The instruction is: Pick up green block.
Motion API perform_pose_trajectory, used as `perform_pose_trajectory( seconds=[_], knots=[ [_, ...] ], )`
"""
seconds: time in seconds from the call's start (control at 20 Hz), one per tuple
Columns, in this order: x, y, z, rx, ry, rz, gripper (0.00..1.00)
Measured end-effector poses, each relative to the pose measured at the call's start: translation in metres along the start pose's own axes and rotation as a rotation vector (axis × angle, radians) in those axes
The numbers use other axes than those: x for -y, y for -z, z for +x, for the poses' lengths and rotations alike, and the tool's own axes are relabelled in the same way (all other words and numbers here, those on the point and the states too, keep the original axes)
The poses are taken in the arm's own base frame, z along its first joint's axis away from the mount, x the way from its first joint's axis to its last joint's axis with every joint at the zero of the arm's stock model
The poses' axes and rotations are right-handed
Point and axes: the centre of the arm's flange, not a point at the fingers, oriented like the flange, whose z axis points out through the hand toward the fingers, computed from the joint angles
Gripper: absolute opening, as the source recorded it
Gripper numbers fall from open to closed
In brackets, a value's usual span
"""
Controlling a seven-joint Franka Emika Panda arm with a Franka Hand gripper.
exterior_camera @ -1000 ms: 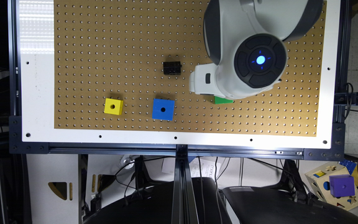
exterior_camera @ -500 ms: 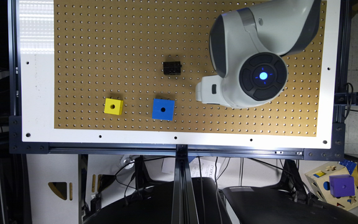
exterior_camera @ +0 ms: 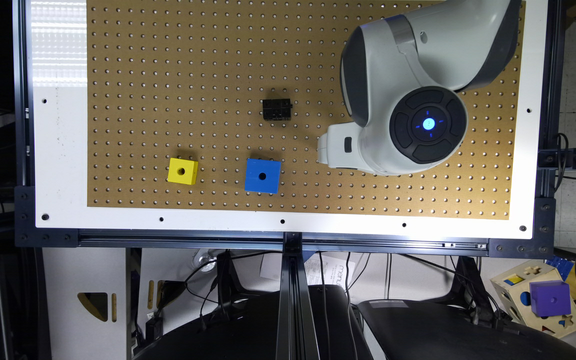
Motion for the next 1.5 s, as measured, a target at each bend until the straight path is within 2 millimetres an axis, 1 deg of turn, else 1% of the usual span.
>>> perform_pose_trajectory(
  seconds=[0.05,0.1,0.6,0.7,0.85,1.05,1.2,1.3,1.5],
  knots=[
    [0.001,-0.002,0.001,-0.004,0.000,0.004,1.00],
    [0.002,-0.003,0.002,-0.002,0.000,0.002,0.00],
    [0.000,-0.001,0.004,-0.002,-0.005,-0.005,0.00],
    [0.001,0.010,0.005,-0.004,-0.004,-0.006,0.00],
    [0.003,0.035,0.005,-0.005,-0.003,-0.014,0.00],
    [0.004,0.052,0.005,-0.008,-0.002,-0.015,0.00],
    [0.005,0.078,0.004,-0.012,-0.001,-0.018,0.00],
    [0.005,0.091,0.003,-0.012,-0.001,-0.021,0.00],
    [0.004,0.093,0.002,-0.012,-0.001,-0.023,0.00]
  ],
)
